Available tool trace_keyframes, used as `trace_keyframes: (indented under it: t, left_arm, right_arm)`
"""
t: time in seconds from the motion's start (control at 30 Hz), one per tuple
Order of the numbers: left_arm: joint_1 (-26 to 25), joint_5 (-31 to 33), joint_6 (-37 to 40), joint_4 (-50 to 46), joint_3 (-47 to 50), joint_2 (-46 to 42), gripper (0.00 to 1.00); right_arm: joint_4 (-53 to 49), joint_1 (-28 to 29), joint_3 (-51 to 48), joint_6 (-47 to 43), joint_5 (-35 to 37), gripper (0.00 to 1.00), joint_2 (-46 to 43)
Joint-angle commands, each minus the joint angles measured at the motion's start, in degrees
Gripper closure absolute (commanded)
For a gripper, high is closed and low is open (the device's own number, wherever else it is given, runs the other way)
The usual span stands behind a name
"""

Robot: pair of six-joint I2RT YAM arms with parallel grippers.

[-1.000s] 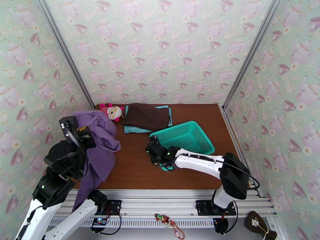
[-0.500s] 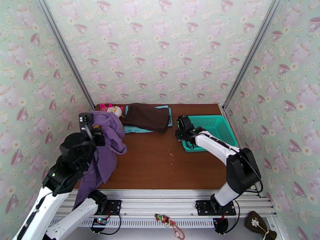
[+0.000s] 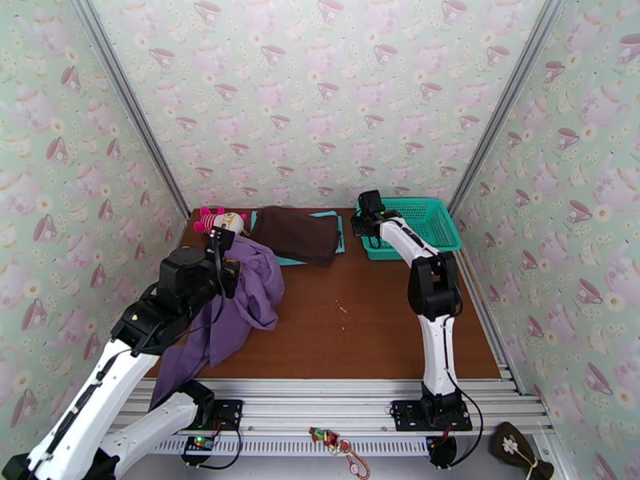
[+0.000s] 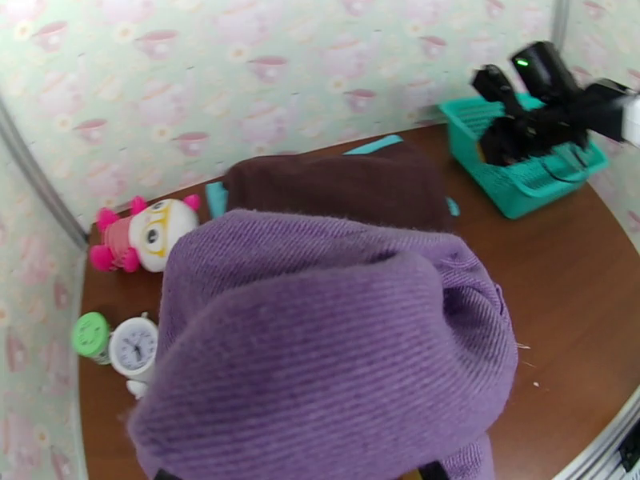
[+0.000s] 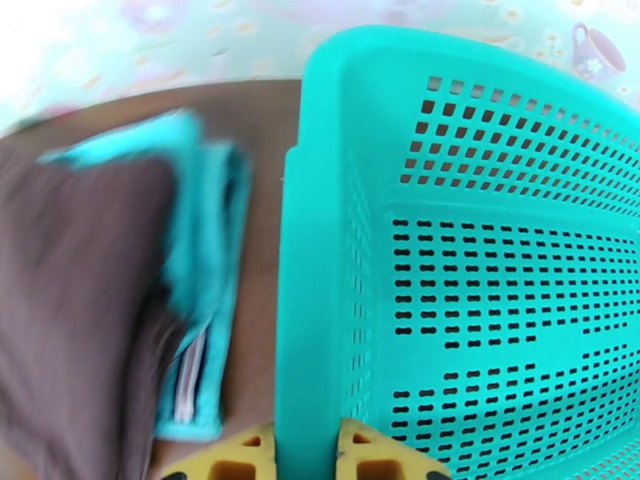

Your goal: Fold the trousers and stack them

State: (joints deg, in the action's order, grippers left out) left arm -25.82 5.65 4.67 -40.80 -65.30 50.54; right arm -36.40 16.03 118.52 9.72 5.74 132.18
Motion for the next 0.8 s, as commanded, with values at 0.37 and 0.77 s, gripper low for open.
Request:
trace_keyframes:
  t: [0.37,0.77]
  left_arm:
    - [-9.7,-17.5,7.0,25.9,-2.8,19.1,1.0]
    - [-13.2,4.8,0.0,34.3,-2.7,32.3,0.38]
  right_arm:
    - [13.5,-0.3,-11.0,6.1,-5.4,0.24,-14.3]
    - [11.8,-1.8,-52.4,11.6,7.4,0.1,-58.1]
